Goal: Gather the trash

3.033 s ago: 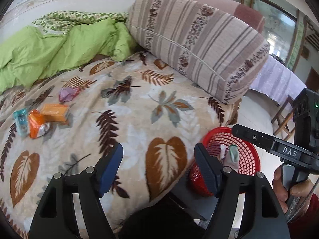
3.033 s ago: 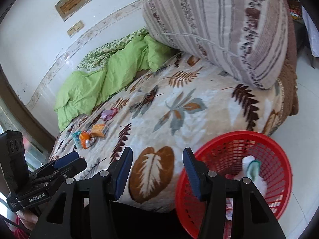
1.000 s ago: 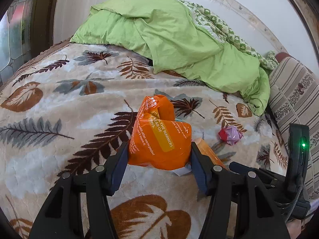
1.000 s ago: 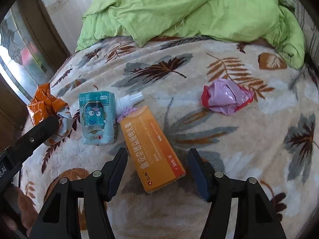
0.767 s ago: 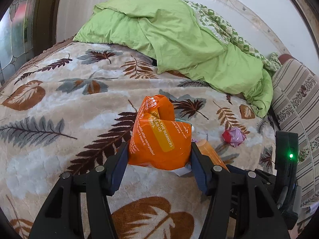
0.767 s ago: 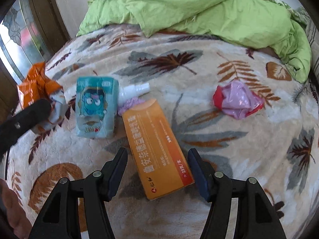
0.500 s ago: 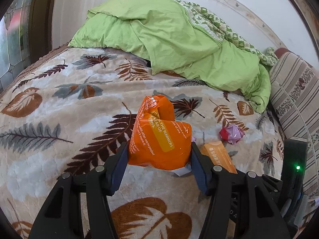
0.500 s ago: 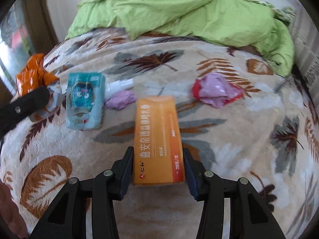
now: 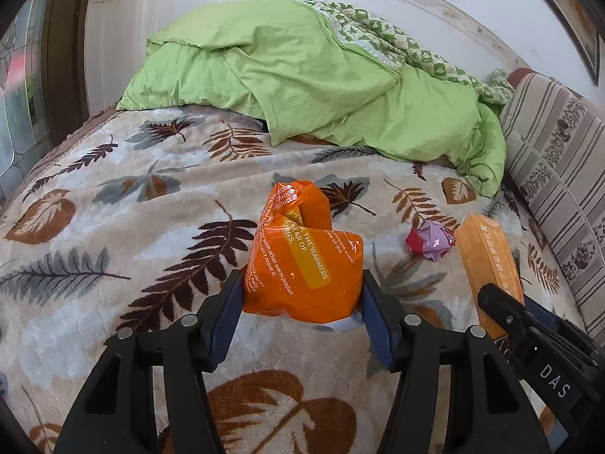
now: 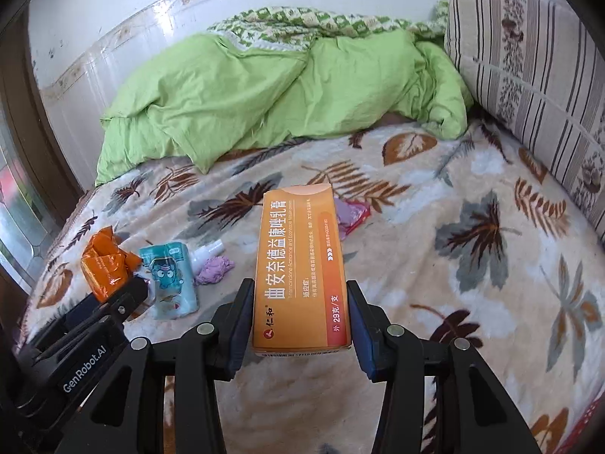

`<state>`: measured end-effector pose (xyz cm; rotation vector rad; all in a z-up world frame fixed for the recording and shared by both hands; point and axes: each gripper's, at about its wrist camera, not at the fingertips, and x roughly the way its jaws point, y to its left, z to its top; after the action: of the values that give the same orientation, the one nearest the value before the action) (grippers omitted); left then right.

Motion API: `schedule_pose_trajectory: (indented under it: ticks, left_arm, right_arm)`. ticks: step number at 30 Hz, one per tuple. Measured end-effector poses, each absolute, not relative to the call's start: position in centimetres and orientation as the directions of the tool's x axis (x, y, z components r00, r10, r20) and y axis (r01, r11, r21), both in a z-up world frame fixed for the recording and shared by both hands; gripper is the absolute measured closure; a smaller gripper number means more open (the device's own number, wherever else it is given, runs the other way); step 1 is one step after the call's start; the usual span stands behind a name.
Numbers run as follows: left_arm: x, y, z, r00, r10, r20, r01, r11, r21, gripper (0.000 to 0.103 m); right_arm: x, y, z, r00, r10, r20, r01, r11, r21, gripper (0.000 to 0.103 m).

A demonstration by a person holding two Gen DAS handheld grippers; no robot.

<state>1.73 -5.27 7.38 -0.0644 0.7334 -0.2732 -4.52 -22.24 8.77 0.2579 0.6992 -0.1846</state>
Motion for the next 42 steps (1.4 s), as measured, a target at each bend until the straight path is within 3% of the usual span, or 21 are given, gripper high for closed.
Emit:
schedule_pose_trajectory:
  ticks: [14, 42]
  left_arm:
    - [1.0, -6.3, 7.5, 0.713, -0.269, -0.647, 0.247, 0.961, -0.127, 0.044]
    - [0.5, -6.5, 7.5, 0.716, -0.269, -0.644, 0.251, 0.960, -0.122, 0.044]
  right_arm:
    - [-4.8, -23.5, 9.5, 0.795, -0.049, -0.605, 0.219, 0.953, 0.211, 0.053]
    - [-5.0, -23.8, 9.9, 0.806, -0.032, -0.591, 0.207, 0.951, 0.230, 0.053]
